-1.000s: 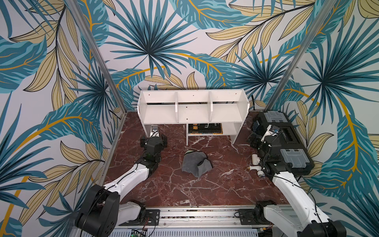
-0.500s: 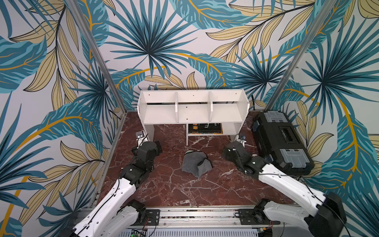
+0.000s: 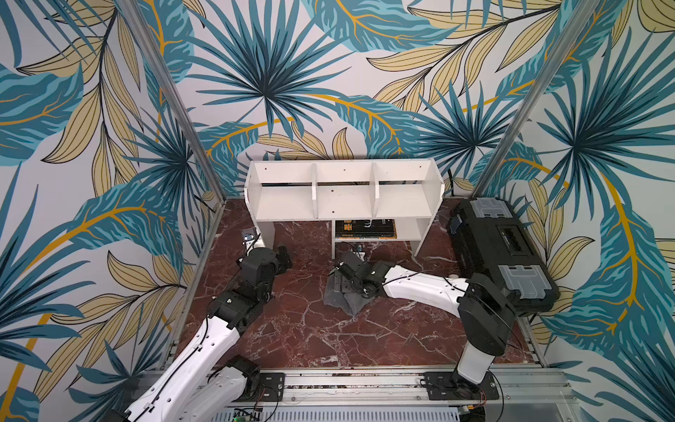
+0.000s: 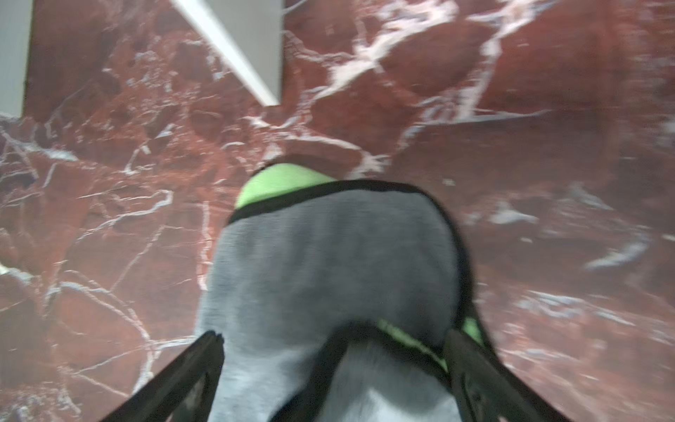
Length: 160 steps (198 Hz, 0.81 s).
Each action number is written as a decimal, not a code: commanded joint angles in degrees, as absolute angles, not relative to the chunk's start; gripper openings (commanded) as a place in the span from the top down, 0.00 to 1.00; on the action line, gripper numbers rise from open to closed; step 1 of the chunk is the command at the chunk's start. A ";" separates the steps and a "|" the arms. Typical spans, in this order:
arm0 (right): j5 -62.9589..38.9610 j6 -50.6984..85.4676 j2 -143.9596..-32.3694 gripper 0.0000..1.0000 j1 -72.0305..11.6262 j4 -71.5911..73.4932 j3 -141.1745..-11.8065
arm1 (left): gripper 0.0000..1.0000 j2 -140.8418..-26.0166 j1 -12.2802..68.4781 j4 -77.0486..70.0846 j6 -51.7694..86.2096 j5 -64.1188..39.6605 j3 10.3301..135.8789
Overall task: Wipe the bookshelf clean with a cloth
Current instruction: Pick up the cleaning item at the center of the board.
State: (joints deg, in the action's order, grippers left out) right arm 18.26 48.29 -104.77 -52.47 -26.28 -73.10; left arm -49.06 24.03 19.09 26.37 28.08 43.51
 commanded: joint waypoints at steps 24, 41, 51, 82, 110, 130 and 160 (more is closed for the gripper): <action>17.13 55.05 -114.34 0.05 -54.14 -32.52 -73.05 | 0.08 -48.42 24.28 17.76 26.97 27.52 41.15; 18.33 55.74 -116.20 0.21 -54.14 -32.87 -71.82 | 0.08 -48.65 24.29 18.11 27.21 27.43 42.31; 19.03 55.82 -116.53 0.43 -54.14 -33.39 -71.42 | 0.08 -48.77 24.28 18.70 27.12 27.42 43.24; 20.73 54.18 -110.69 0.89 -54.07 -30.22 -67.29 | 0.08 -48.67 24.33 21.22 26.39 29.36 46.03; 22.60 50.56 -101.54 1.00 -54.14 -25.36 -63.12 | 0.06 -50.03 23.68 22.98 20.22 30.79 52.53; 23.89 48.38 -94.80 1.00 -54.05 -22.14 -59.74 | 0.07 -53.74 21.23 25.15 16.92 26.62 60.56; 23.59 45.62 -88.15 1.00 -54.13 -17.86 -56.38 | 0.06 -60.04 15.93 26.77 16.58 20.72 71.39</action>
